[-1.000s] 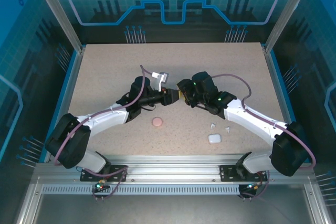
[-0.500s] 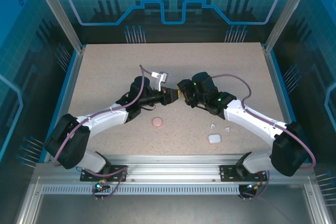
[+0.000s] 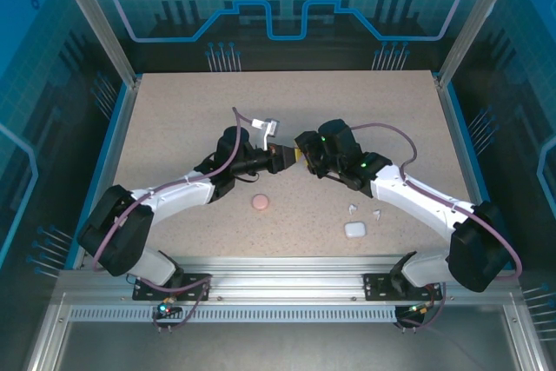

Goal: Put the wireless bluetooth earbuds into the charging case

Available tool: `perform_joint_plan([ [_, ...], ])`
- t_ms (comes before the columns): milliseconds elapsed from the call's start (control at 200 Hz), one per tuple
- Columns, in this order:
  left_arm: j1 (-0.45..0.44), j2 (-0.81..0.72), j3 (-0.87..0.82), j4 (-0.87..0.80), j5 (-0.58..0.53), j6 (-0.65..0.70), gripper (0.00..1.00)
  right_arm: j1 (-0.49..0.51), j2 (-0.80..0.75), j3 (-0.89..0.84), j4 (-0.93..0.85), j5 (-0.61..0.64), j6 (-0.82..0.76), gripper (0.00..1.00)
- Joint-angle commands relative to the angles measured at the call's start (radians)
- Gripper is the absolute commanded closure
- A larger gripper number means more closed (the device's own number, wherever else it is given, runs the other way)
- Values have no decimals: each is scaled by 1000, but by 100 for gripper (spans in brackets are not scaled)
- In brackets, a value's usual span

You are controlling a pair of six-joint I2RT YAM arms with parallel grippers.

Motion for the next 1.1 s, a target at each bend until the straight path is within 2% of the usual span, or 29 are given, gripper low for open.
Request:
perform_joint_plan([
  [0,-18,14,17,69,17,-15,95,-8,-15,-6,19,-42,-5,19],
  [30,-18,14,16,68,18,-15,96,-21,-24,-7,18,-44,-9,11],
  [70,-19,12,15,65,17,-15,97,-41,-44,-13,17,-44,-22,6],
  [170,-18,5,14,47,16,-8,98,-97,-124,-20,-41,-32,-79,3],
  [275,-13,-15,12,4,24,17,100,-180,-234,-36,-151,-37,-224,2],
  [390,19,-37,15,-38,58,38,100,-288,-333,-66,-199,-99,-527,1],
  [455,47,-42,21,-57,92,41,100,-317,-358,-79,-177,-165,-712,2],
  [560,79,-40,40,-91,156,46,100,-317,-367,-107,-109,-317,-914,2],
  [730,98,-42,67,-142,225,52,100,-288,-316,-146,-40,-443,-1024,2],
  [935,96,-43,77,-165,244,51,100,-189,-193,-105,-40,-400,-1078,6],
  [1095,96,-48,76,-165,243,47,100,-181,-141,-105,-10,-393,-1067,7],
])
